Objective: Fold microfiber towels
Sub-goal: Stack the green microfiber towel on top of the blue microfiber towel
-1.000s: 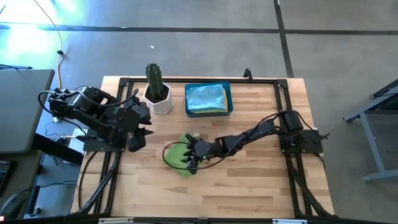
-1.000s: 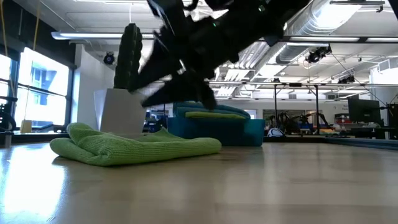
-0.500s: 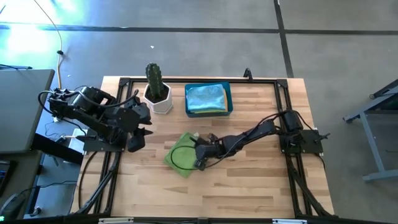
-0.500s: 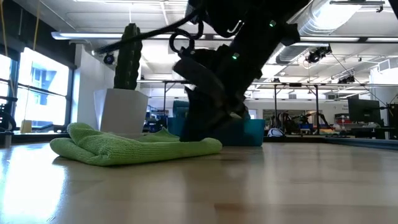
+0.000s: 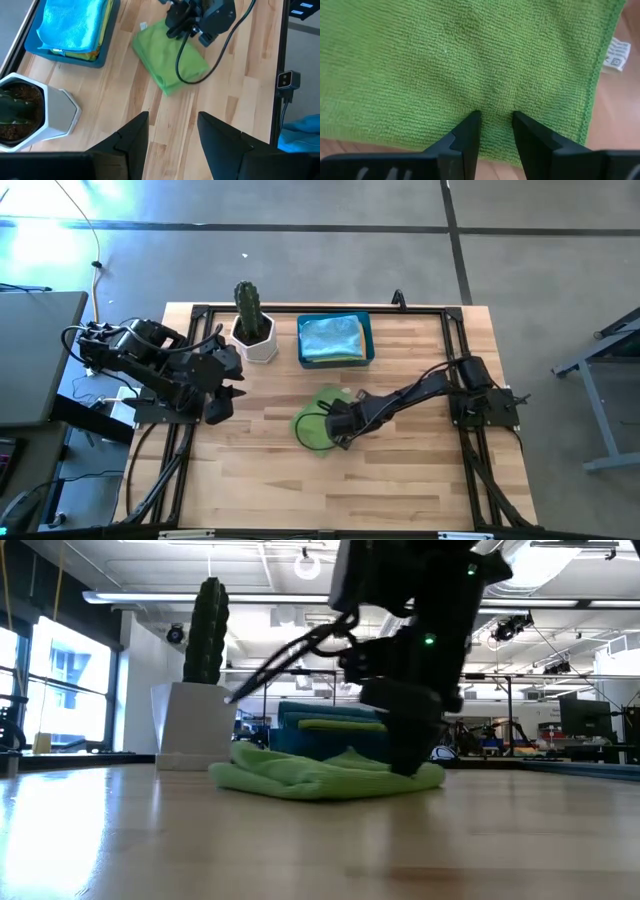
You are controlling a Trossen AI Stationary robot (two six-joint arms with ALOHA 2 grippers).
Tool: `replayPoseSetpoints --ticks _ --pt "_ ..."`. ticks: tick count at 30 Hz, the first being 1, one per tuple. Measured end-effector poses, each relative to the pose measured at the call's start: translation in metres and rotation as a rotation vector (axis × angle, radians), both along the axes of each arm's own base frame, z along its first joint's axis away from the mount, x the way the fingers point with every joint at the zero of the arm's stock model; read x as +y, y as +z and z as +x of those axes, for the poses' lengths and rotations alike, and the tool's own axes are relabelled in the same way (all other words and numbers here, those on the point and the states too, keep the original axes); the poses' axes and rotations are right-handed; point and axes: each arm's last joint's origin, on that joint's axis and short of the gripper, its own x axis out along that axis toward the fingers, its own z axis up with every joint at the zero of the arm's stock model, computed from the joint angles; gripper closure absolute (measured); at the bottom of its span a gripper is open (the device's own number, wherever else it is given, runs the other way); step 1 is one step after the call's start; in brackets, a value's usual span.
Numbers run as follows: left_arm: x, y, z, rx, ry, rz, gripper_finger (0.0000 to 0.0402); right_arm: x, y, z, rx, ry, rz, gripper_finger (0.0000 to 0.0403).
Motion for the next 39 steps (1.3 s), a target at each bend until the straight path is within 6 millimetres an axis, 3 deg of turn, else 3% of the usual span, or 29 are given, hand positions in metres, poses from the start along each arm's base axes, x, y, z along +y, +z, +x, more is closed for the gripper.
replayPoseSetpoints --ticks 5,9,15,22,27,35,39 --pt "0.0 0.0 0.0 0.0 -0.001 0.003 0.0243 0.001 0.021 -0.019 0.073 0.011 -0.006 0.029" --pt "0.001 0.0 0.0 -0.009 0.014 0.03 0.0243 0.002 0.053 -0.03 0.035 0.06 -0.01 0.029" --pt "-0.001 -0.002 0.011 -0.008 -0.043 0.081 0.0243 0.011 0.077 -0.029 -0.127 0.084 0.03 0.029" --pt "-0.017 -0.009 0.022 0.056 -0.288 0.187 0.0243 0.033 0.072 0.003 -0.437 0.106 0.039 0.029" --pt "-0.031 -0.012 0.024 0.061 -0.338 0.169 0.0243 0.046 0.06 0.028 -0.621 0.155 0.064 0.028" --pt "-0.049 -0.012 0.016 0.042 -0.332 0.11 0.0243 0.05 0.032 0.038 -0.615 0.067 0.181 0.0203" --pt "-0.058 -0.012 0.012 0.039 -0.354 0.094 0.0243 0.056 0.026 0.038 -0.596 0.194 0.102 0.0173"
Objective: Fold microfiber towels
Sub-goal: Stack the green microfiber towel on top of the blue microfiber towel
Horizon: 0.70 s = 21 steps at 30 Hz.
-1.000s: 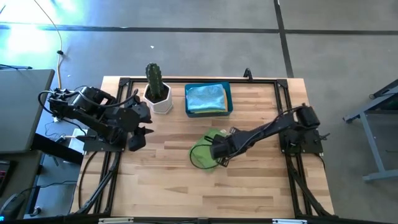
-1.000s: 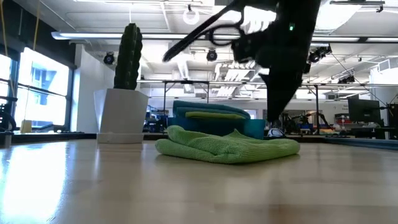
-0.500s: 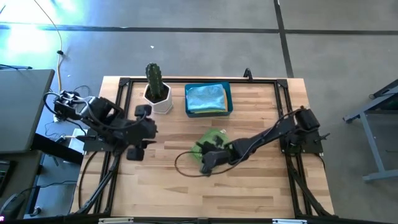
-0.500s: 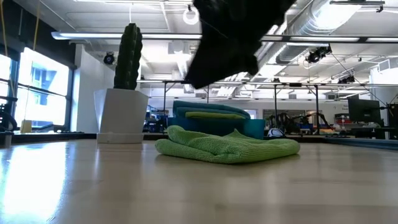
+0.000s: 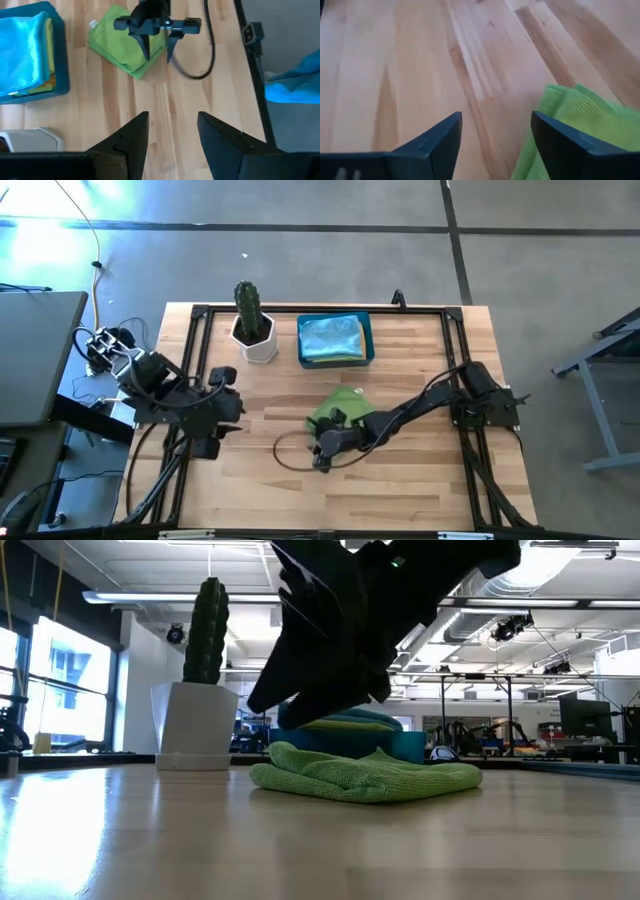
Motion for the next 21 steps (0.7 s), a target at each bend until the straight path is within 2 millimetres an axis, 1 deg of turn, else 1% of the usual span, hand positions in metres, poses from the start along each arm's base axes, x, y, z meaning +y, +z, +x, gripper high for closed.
replayPoseSetpoints --ticks 3,6,9,12,21 --pt "-0.006 0.0 -0.003 -0.001 -0.007 -0.015 0.0243 0.007 -0.006 -0.003 0.023 0.066 -0.144 0.0166" --pt "-0.012 0.0 -0.006 -0.004 0.009 -0.04 0.0243 0.012 -0.013 -0.005 0.031 0.054 -0.221 0.0165" --pt "-0.016 0.0 -0.009 -0.007 0.023 -0.062 0.0243 0.013 -0.019 -0.005 0.037 0.02 -0.204 0.0167" --pt "-0.021 0.0 -0.012 -0.008 0.023 -0.074 0.0243 0.013 -0.027 -0.005 0.063 0.009 -0.223 0.0167" --pt "-0.026 0.0 -0.015 -0.018 0.037 -0.087 0.0243 0.013 -0.033 -0.009 0.101 -0.008 -0.263 0.0167"
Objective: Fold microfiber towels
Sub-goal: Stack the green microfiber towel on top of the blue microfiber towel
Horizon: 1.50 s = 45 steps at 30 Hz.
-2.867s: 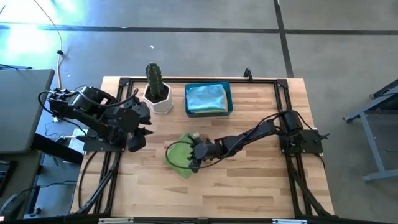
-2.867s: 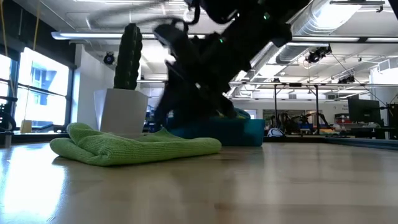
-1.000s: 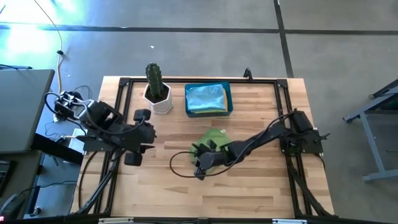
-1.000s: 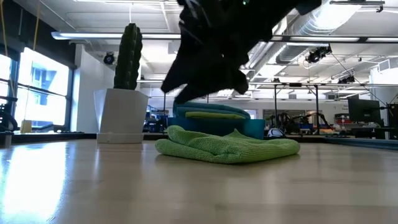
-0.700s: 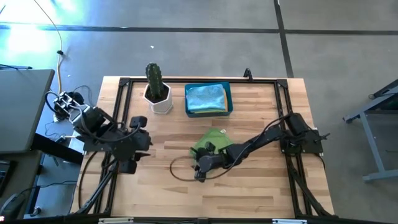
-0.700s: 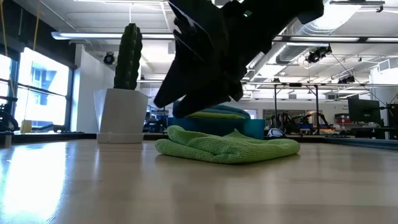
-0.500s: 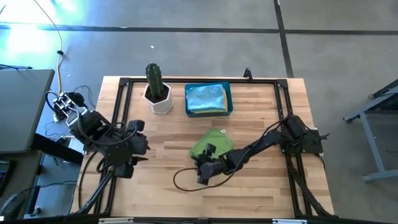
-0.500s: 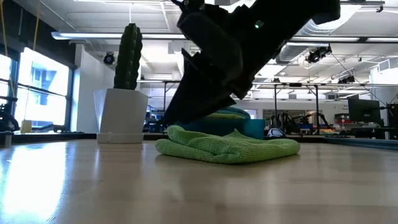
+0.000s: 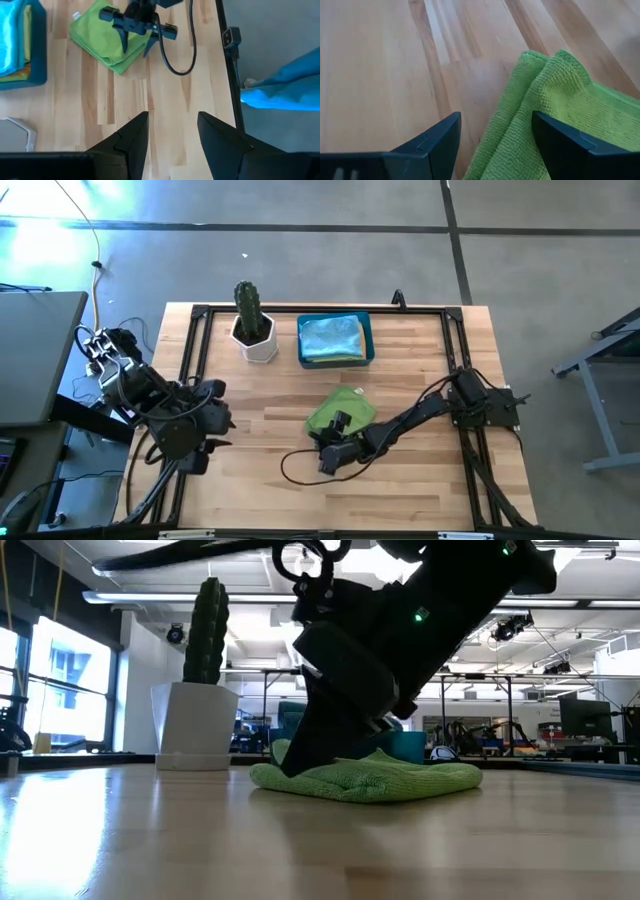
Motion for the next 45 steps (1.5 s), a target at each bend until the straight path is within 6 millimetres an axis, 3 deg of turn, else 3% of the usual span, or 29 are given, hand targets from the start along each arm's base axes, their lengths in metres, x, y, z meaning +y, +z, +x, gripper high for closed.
replayPoseSetpoints --ticks 7,12,26,35,39,45 --pt "0.0 0.0 0.0 -0.005 0.017 -0.001 0.0243 0.014 0.017 0.005 -0.029 0.056 -0.023 0.0167" --pt "0.0 0.0 0.0 -0.005 0.026 -0.007 0.0243 0.015 0.017 -0.001 0.013 0.003 -0.079 0.0167" --pt "0.0 0.0 0.0 -0.005 0.026 -0.007 0.0243 0.004 -0.001 -0.003 0.038 -0.149 0.045 0.0167" --pt "0.0 0.0 0.0 -0.006 0.025 -0.007 0.0243 -0.005 -0.027 0.006 0.071 -0.178 0.081 0.0171" --pt "0.0 0.0 0.0 -0.006 0.029 -0.009 0.0243 -0.001 -0.029 0.004 0.076 -0.18 0.071 0.0208" --pt "0.0 0.0 0.0 -0.006 0.033 -0.012 0.0243 0.0 -0.03 0.003 0.073 -0.19 0.089 0.0327"
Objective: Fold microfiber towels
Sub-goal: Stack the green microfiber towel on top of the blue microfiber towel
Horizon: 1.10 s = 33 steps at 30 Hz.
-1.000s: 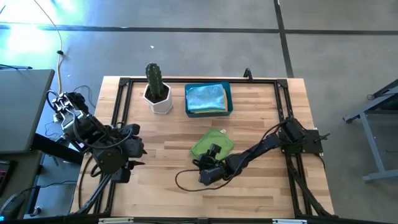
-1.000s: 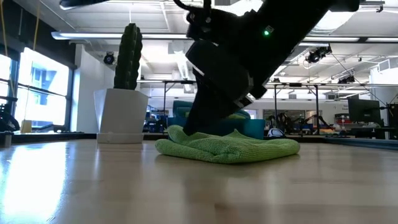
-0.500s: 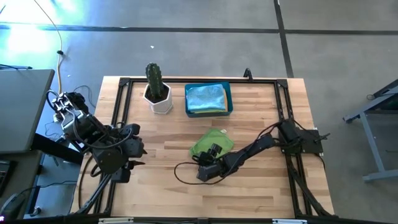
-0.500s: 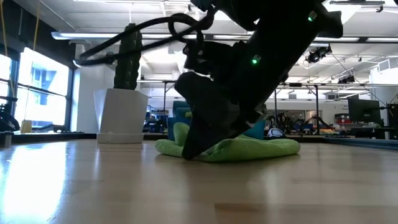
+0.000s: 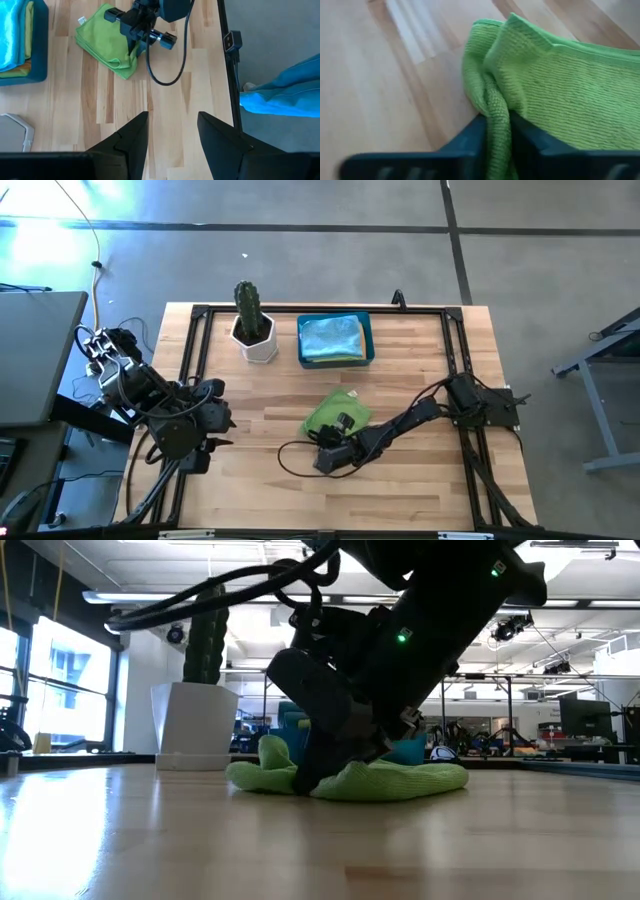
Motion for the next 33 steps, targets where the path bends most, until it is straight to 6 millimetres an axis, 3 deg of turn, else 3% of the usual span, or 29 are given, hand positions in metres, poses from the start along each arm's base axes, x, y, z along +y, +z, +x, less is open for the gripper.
replayPoseSetpoints --ticks 4,8,14,24,29,33 --pt "0.0 0.0 0.0 0.0 0.0 0.0 0.0243 0.0 0.001 0.0 0.008 -0.005 0.012 0.0392" --pt "0.0 0.0 0.0 0.0 0.0 0.0 0.0243 0.001 0.01 0.009 0.016 0.024 0.097 0.0381" --pt "0.0 0.0 0.0 0.0 0.0 0.0 0.0243 -0.016 0.046 0.03 0.196 0.101 0.289 0.0397" --pt "0.0 0.0 0.0 0.0 -0.022 0.014 0.0243 -0.075 0.126 0.046 0.349 0.037 0.196 0.0399" --pt "0.0 0.0 0.0 0.001 -0.022 0.015 0.0243 -0.116 0.157 0.036 0.47 -0.054 0.082 0.0399" --pt "0.0 0.0 0.0 0.004 -0.022 0.018 0.0243 -0.15 0.185 0.015 0.508 -0.135 0.023 0.0399"
